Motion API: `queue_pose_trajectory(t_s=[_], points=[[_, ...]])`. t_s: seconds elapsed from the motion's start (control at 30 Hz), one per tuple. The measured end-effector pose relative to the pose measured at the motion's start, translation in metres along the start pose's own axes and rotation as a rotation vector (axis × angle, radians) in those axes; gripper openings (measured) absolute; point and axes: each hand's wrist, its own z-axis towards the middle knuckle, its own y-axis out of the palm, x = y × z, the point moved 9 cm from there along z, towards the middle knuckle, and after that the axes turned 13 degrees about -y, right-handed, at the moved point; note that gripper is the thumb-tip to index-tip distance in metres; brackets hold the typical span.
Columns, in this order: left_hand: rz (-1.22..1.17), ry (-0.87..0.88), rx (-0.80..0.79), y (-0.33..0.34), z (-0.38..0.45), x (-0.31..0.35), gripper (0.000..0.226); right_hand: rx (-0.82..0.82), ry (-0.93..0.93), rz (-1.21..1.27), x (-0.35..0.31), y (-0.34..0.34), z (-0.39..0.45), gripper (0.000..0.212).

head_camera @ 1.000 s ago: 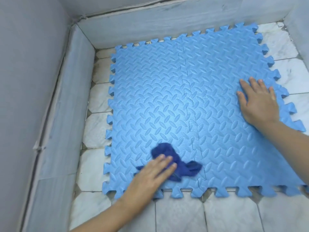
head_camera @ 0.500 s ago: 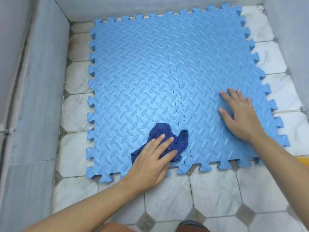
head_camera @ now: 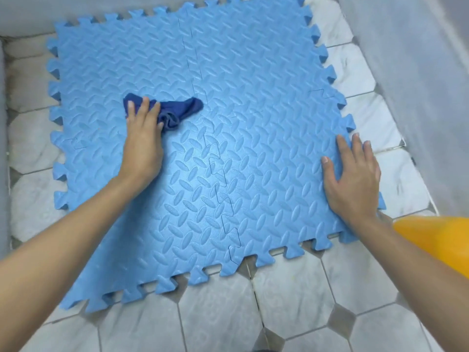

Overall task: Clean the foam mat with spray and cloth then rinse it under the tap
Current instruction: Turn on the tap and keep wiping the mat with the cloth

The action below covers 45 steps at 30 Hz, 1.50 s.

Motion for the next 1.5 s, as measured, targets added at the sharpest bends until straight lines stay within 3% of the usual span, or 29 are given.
queue_pose_trajectory(t_s=[0.07, 0.17, 0.27, 0.37, 0.47, 0.57, 0.63, 0.7, 0.77, 0.83, 0.9, 0.97, 1.1, 1.3, 1.4, 1.5], points=[[0.026, 0.18, -0.054, 0.023, 0.004, 0.055, 0.041, 0.01, -0.004, 0.01, 0.001, 0.0, 0.001, 0.057], [0.101, 0.633, -0.115, 0.055, -0.081, 0.11, 0.049, 0.005, -0.003, 0.007, 0.001, 0.0, 0.001, 0.057], [0.222, 0.951, -0.316, 0.068, -0.197, 0.104, 0.048, 0.013, -0.013, -0.004, 0.0, -0.001, -0.001, 0.057], [0.291, 1.076, -0.419, 0.068, -0.203, 0.1, 0.044, 0.016, -0.009, -0.025, 0.0, 0.0, -0.001, 0.057], [0.246, 0.972, -0.332, 0.079, -0.126, 0.133, 0.049, 0.014, -0.013, -0.042, -0.001, -0.001, 0.002, 0.057], [0.189, 0.634, -0.183, 0.091, -0.013, 0.176, 0.066, 0.017, -0.019, -0.036, 0.0, -0.001, 0.001, 0.055], [0.166, 0.417, -0.129, 0.098, 0.052, 0.202, 0.065, 0.027, -0.021, -0.019, 0.0, -0.001, 0.001, 0.053], [0.138, 0.324, -0.108, 0.11, 0.084, 0.228, 0.061, 0.034, -0.006, 0.016, 0.002, -0.001, 0.001, 0.052], [0.154, 0.44, -0.136, 0.124, 0.067, 0.252, 0.055, 0.04, 0.015, 0.049, 0.004, -0.001, 0.001, 0.052], [0.162, 0.711, -0.163, 0.129, 0.015, 0.252, 0.054, 0.046, 0.004, 0.047, 0.004, -0.001, 0.001, 0.051], [0.195, 0.917, -0.253, 0.121, -0.051, 0.222, 0.061, 0.061, -0.007, 0.035, 0.003, -0.003, 0.002, 0.05], [0.266, 0.993, -0.363, 0.109, -0.097, 0.184, 0.065, 0.059, -0.012, 0.02, 0.002, -0.003, 0.002, 0.049], [0.239, 0.951, -0.314, 0.114, -0.064, 0.203, 0.072, 0.031, -0.009, -0.003, 0.003, 0.0, 0.005, 0.049], [0.259, 0.595, -0.231, 0.155, 0.047, 0.302, 0.056, 0.014, -0.004, 0.009, 0.004, 0.0, 0.004, 0.051], [0.292, 0.651, -0.235, 0.159, 0.041, 0.309, 0.058, 0.025, -0.002, 0.043, 0.007, 0.0, 0.004, 0.051], [0.282, 0.782, -0.269, 0.143, 0.003, 0.266, 0.059, 0.064, 0.002, 0.131, 0.007, -0.001, 0.003, 0.05]])
